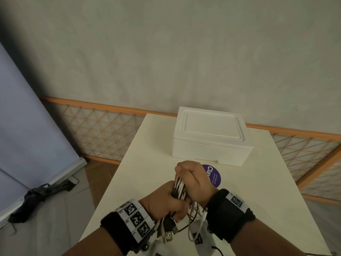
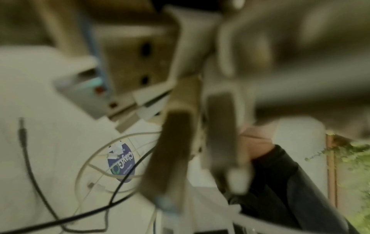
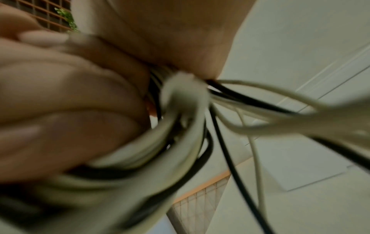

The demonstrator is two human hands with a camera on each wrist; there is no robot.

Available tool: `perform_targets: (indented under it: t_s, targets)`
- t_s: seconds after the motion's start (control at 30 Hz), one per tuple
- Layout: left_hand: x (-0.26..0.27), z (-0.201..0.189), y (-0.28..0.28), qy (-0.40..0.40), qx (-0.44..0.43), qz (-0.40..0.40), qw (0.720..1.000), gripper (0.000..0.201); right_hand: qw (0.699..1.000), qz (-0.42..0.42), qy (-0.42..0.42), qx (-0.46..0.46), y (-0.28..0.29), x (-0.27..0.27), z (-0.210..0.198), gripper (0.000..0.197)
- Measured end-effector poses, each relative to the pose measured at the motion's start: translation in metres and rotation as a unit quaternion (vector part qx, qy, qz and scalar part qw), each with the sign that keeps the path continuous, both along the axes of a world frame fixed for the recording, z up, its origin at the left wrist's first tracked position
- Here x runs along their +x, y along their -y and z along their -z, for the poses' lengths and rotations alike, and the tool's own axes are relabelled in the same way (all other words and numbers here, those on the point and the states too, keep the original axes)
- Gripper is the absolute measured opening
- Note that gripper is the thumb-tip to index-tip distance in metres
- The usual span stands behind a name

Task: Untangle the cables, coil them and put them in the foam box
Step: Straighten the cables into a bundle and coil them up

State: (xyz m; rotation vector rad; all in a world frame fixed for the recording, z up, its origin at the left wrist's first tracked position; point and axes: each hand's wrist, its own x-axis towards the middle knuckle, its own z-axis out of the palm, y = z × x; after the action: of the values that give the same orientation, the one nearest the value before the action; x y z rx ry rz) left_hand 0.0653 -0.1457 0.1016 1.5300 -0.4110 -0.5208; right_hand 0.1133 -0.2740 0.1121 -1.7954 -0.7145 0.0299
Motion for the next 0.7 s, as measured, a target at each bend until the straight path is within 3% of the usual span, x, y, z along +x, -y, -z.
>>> perform_targets:
  t_s: [0.1, 0.17, 0.3, 0.5, 0.63, 0.7]
  targets:
    - [0.004, 0.006, -0.008, -0.057, -0.055, -0.042, 0.996, 0.01, 0.997, -0.019, 0.019, -0.072, 0.003, 0.009, 0.004, 0.05]
    - [0.008, 0.008, -0.02, -0.09, -0.135, -0.063, 0.985, 0.011, 0.985, 0.003, 0.033, -0.171, 0.014, 0.015, 0.015, 0.04]
    - [0.022, 0.001, -0.045, -0.094, -0.259, -0.06, 0.959, 0.02, 0.904, 0.128, 0.031, -0.408, 0.044, 0.011, 0.067, 0.026]
    - [0.02, 0.003, -0.042, -0.074, -0.25, -0.034, 0.965, 0.016, 0.845, 0.193, 0.04, -0.498, 0.08, 0.001, 0.125, 0.027]
    - [0.025, -0.002, -0.055, -0.076, -0.347, -0.009, 0.935, 0.011, 0.82, 0.257, 0.014, -0.511, 0.125, -0.007, 0.144, 0.026]
    - [0.03, -0.012, -0.066, -0.074, -0.385, -0.012, 0.92, 0.018, 0.784, 0.265, -0.05, -0.558, 0.152, -0.016, 0.15, 0.039]
